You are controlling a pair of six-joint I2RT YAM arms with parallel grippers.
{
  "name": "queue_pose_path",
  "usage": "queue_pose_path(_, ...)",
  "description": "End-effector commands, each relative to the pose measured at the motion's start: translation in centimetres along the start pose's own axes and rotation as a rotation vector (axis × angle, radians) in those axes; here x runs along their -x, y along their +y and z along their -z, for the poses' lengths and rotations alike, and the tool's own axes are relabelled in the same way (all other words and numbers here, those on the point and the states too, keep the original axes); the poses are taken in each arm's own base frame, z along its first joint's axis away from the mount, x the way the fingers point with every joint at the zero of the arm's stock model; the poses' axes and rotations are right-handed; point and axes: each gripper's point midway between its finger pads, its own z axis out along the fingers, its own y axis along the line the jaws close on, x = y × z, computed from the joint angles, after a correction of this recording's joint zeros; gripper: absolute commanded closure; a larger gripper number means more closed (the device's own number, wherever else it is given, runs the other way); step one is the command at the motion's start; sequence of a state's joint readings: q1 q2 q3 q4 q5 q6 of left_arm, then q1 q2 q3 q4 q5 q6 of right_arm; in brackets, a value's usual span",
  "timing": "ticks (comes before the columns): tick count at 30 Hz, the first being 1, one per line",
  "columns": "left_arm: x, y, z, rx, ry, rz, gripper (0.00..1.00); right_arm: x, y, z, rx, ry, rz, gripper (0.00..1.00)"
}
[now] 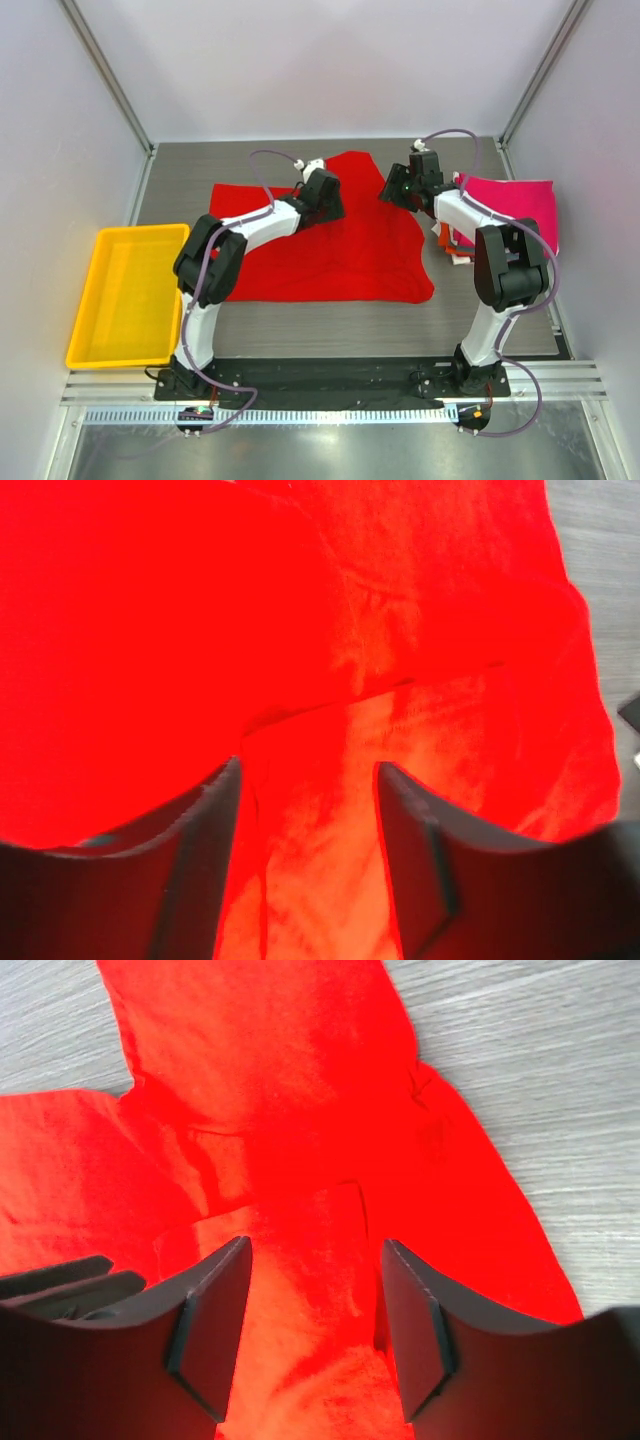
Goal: Fold and stack the t-shirts
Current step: Fold the tshirt
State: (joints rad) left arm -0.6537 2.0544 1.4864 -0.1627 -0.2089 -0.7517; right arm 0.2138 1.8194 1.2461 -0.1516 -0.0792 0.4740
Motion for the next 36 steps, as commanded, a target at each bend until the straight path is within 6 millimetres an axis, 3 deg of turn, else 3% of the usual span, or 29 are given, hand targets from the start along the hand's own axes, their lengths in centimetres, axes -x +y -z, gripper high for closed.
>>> queue_pose_path(1, 2.6, -0.9, 0.2, 0.02, -0.065, -0.008, 0.4, 1.9, 0.3, 1.3, -0.006, -0.071, 0.004, 0.39)
queue_pose_path(6, 4.4, -0.3, 4.0, 0.023, -0.112, -0.031, 0.37, -0.4, -0.5, 3.8, -0.016, -0.039, -0.029, 0.44)
queue_pose_path(8, 4.4, 0.5, 5.5, 0.045, -0.097, -0.045, 0.37, -2.2, -1.1, 5.6, -0.043, -0.031, -0.039, 0.5)
queue_pose_path(9, 4.8, 0.6, 7.4, 0.037, -0.105, -0.05, 0.36, -3.5, -1.2, 6.3, -0.058, -0.006, -0.043, 0.53)
queue_pose_path(10, 4.8, 0.8, 8.2, 0.034, -0.1, -0.066, 0.36, -4.9, -2.6, 6.7, -0.128, 0.0, -0.037, 0.56)
queue_pose_path(11, 3.6, 1.9, 9.0, 0.045, -0.071, -0.082, 0.36, -6.1, -1.7, 8.2, -0.13, 0.012, -0.006, 0.63)
queue_pose_path(13, 4.2, 2.4, 11.9, 0.04, -0.087, -0.088, 0.37, -8.1, -2.6, 9.4, -0.206, 0.024, 0.029, 0.71)
queue_pose_path(14, 3.4, 3.5, 12.7, 0.063, -0.061, -0.098, 0.37, -9.4, -2.0, 10.5, -0.208, 0.042, 0.059, 0.88)
queue_pose_path(15, 3.0, 4.4, 14.2, 0.068, -0.058, -0.101, 0.38, -10.7, -2.3, 10.8, -0.216, 0.062, 0.064, 0.97)
queue_pose_path(19, 1.0, 7.7, 17.4, 0.105, -0.018, -0.089, 0.4, -14.4, -2.6, 12.1, -0.238, 0.119, 0.062, 0.99)
queue_pose_path(22, -0.6, 10.6, 18.5, 0.136, 0.011, -0.059, 0.41, -16.3, -3.8, 12.3, -0.282, 0.146, 0.067, 0.99)
queue_pose_path(23, 0.1, 11.2, 19.6, 0.134, -0.018, -0.033, 0.41, -16.4, -4.2, 12.2, -0.306, 0.14, 0.05, 0.99)
queue_pose_path(26, -0.4, 13.5, 20.4, 0.152, -0.02, 0.012, 0.41, -18.0, -5.1, 11.7, -0.342, 0.177, 0.031, 0.99)
queue_pose_path(31, -1.9, 16.7, 20.2, 0.199, 0.031, 0.148, 0.45, -20.3, -7.5, 10.6, -0.464, 0.224, -0.013, 0.99)
queue_pose_path(35, -3.3, 20.0, 19.7, 0.275, 0.056, 0.247, 0.49, -21.1, -10.4, 12.7, -0.602, 0.198, -0.078, 0.99)
queue_pose_path(36, -3.8, 20.6, 19.7, 0.295, 0.06, 0.256, 0.5, -22.2, -11.6, 13.5, -0.625, 0.205, -0.089, 0.99)
